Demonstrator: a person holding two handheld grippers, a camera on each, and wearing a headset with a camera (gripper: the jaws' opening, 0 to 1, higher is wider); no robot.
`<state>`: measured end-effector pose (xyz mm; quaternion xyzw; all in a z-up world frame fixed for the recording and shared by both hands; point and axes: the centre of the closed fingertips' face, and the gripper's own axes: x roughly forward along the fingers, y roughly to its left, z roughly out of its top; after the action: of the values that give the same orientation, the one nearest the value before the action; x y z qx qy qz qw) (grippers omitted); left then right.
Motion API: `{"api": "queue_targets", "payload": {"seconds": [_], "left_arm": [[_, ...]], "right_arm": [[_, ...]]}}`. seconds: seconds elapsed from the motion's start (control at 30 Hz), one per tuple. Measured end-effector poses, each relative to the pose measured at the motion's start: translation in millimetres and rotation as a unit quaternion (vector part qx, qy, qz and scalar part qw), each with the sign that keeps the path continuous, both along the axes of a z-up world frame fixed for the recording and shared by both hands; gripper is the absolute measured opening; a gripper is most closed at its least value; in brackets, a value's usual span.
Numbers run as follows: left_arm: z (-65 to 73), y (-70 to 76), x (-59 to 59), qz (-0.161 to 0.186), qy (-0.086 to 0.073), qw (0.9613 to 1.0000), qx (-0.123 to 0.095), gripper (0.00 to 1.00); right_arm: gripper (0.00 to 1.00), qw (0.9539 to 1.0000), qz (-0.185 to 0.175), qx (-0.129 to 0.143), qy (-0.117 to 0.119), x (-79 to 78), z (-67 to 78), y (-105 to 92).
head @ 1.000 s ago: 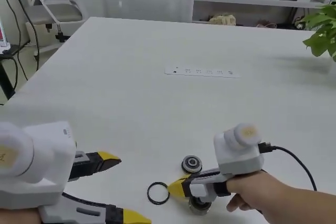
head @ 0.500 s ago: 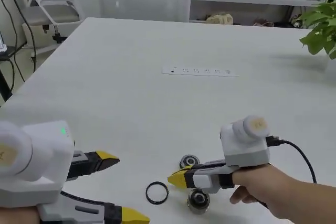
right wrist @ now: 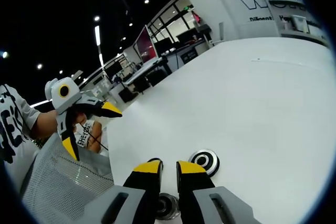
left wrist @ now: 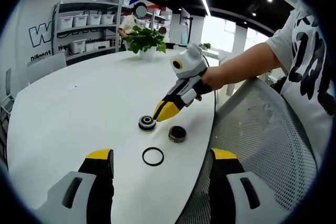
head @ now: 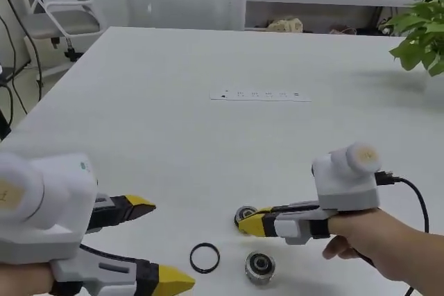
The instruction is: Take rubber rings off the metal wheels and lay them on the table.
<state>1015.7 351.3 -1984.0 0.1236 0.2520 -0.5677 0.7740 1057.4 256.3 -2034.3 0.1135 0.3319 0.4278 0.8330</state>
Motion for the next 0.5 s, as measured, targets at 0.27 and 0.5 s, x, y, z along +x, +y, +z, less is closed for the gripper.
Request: {"api": "queue_targets", "payload": {"seconds": [0.27, 0.5], "left_arm": [[1.7, -3.1, 11.2, 0.001, 0.0, 1.0, -0.001, 0.71], [3.7, -7.8, 18.9, 0.0, 0.0, 1.0, -0.003, 0.71]], "right_arm": [[0.09, 0.9998, -0.01, -0.009, -0.012, 5.1, 3.2, -13.0], [0.1, 0.9995, -0.006, -0.027, -0.018, 5.0, -0.2, -19.6]]}}
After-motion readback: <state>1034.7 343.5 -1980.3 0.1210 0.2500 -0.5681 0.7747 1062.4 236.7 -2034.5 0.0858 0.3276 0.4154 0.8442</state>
